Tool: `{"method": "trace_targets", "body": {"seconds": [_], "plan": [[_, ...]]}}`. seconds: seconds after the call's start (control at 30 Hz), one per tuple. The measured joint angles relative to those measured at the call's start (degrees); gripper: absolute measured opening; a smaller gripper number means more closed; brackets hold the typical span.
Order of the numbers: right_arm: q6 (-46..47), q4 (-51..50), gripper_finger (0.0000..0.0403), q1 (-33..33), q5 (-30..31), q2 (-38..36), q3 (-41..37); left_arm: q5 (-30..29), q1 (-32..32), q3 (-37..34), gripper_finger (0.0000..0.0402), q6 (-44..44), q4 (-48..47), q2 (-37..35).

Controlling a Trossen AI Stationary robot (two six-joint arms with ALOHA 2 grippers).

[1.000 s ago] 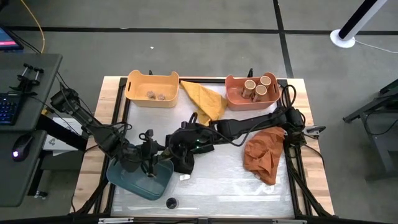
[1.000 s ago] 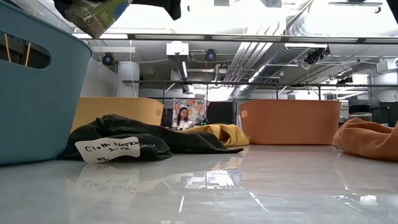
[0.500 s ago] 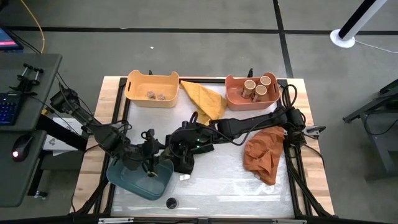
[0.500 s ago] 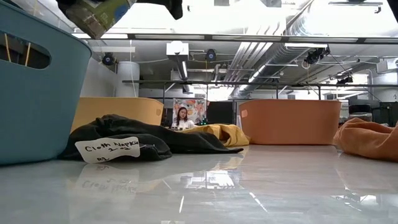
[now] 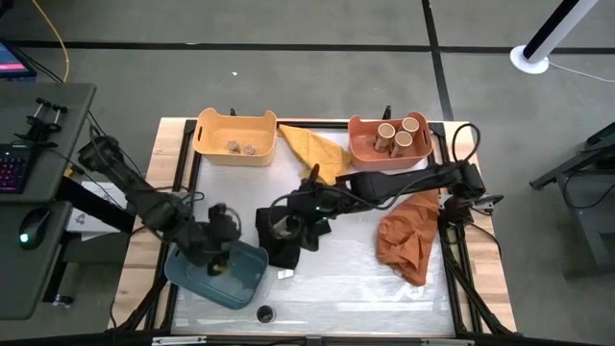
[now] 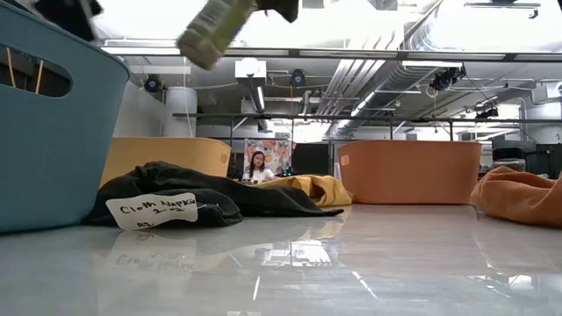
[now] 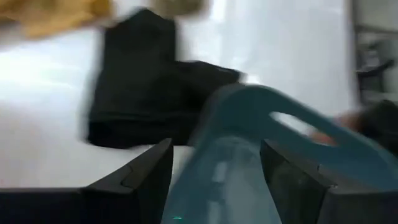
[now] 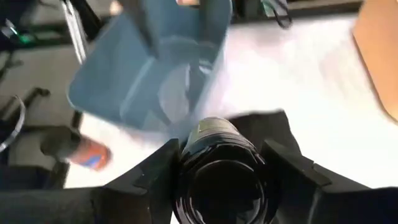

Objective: Sort spices by type
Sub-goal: Put the top black seasoning bottle into the blue bin

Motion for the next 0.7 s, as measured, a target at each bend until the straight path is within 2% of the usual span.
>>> {"method": "trace_targets", "body": {"seconds": [0.07, 0.17, 0.27, 0.4, 0.53, 0.6, 0.7], "plan": [[-0.04, -4.16, 0.0195, 0.44, 0.83, -0.48, 0.0, 0.53, -2.7, -1.38, 0.0226, -3.02, 3.01, 0.03], [0.02, -8.13, 0.0195, 1.26, 0.96, -1.19, -0.02, 0.64, -7.19, -4.44, 0.0224, -4.28, 12.59, 0.23], [-0.04, -11.8, 0.0195, 2.26, 1.06, -1.34, 0.0, 0.57, -10.6, -6.58, 0.0206, -4.25, 19.3, 2.47], [-0.06, -13.9, 0.0195, 3.01, 2.26, -1.18, -0.02, 0.99, -10.44, -6.9, 0.0141, -1.72, 23.66, 8.48], [-0.04, -14.2, 0.0195, 3.01, 2.67, -1.18, 0.0, 6.69, -7.39, -6.26, 0.003, 3.16, 26.89, 15.03], [-0.04, -14.5, 0.0195, 2.93, 2.77, -1.18, 0.0, 9.11, -5.79, -5.34, 0.0012, 4.73, 27.36, 17.68], [-0.04, -14.83, 0.0195, 2.91, 2.79, -1.18, 0.0, 10.46, -3.95, -3.87, 0.0014, 7.76, 27.28, 20.8]]}}
